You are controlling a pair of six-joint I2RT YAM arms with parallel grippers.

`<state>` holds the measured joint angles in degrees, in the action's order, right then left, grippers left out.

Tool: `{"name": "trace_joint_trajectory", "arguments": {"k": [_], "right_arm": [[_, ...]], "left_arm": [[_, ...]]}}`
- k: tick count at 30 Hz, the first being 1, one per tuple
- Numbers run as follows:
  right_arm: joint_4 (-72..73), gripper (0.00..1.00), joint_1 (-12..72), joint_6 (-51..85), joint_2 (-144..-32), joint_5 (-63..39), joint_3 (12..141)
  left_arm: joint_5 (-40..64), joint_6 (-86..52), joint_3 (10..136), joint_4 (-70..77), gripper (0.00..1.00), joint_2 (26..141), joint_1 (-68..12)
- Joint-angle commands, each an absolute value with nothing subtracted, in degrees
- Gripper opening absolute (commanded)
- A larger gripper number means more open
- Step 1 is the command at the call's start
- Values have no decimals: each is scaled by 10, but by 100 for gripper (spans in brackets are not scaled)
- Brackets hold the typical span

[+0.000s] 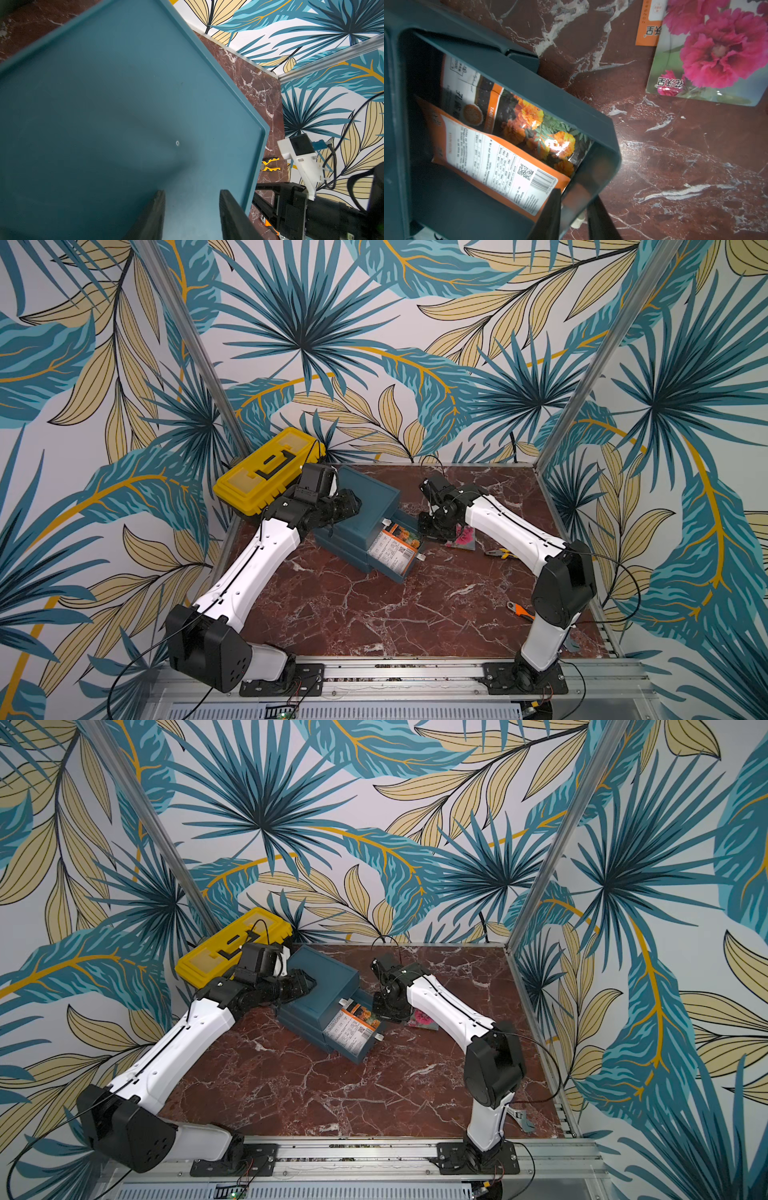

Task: Take the seed bags out of the drawer
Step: Adjust the drawer in the storage box.

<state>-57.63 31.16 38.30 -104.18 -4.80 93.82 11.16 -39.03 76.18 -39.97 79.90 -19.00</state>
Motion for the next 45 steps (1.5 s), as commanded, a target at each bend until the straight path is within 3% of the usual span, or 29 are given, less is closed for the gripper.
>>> {"name": "trace_joint_trajectory", "arguments": {"k": [1, 5, 14, 31, 33, 36, 38, 43, 45], "right_arm": [[-629, 23, 296, 353, -1066, -86, 971], [-677, 19, 288, 324, -1092, -110, 1005], [-701, 0, 272, 301, -1089, -127, 1008], [-740, 0, 256, 276, -1048, -129, 978], [-739, 12, 257, 274, -1051, -127, 979], [-738, 41, 256, 269, -1048, -95, 980], [-739, 51, 253, 263, -1041, -66, 979], [-711, 54, 243, 219, -991, 6, 977], [-648, 54, 244, 175, -963, -58, 959]], "left_arm": [[95, -394, 718, -507, 47, 824, -185], [99, -396, 712, -500, 47, 824, -184], [103, -399, 701, -490, 47, 822, -184], [106, -403, 695, -480, 47, 821, -184], [107, -403, 694, -479, 47, 822, -185], [108, -403, 697, -480, 47, 824, -184], [109, -403, 698, -481, 47, 824, -184], [107, -403, 699, -487, 47, 823, -184], [107, -402, 697, -487, 47, 823, -184]]}}
